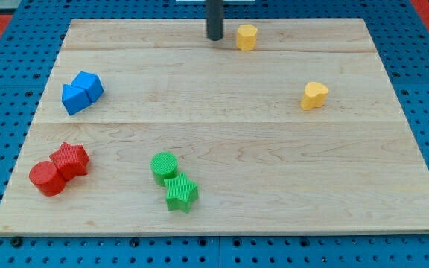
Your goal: Push the yellow hexagon into the yellow heart
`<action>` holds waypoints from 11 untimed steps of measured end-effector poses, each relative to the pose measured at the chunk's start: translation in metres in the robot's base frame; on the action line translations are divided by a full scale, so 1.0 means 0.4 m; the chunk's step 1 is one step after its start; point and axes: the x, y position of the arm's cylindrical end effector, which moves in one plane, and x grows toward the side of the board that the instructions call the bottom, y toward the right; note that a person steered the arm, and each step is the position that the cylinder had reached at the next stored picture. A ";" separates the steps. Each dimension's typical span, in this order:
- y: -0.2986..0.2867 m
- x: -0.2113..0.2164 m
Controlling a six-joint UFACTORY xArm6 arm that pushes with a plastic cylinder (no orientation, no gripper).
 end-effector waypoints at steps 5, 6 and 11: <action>0.328 0.196; 0.285 0.160; 0.482 0.212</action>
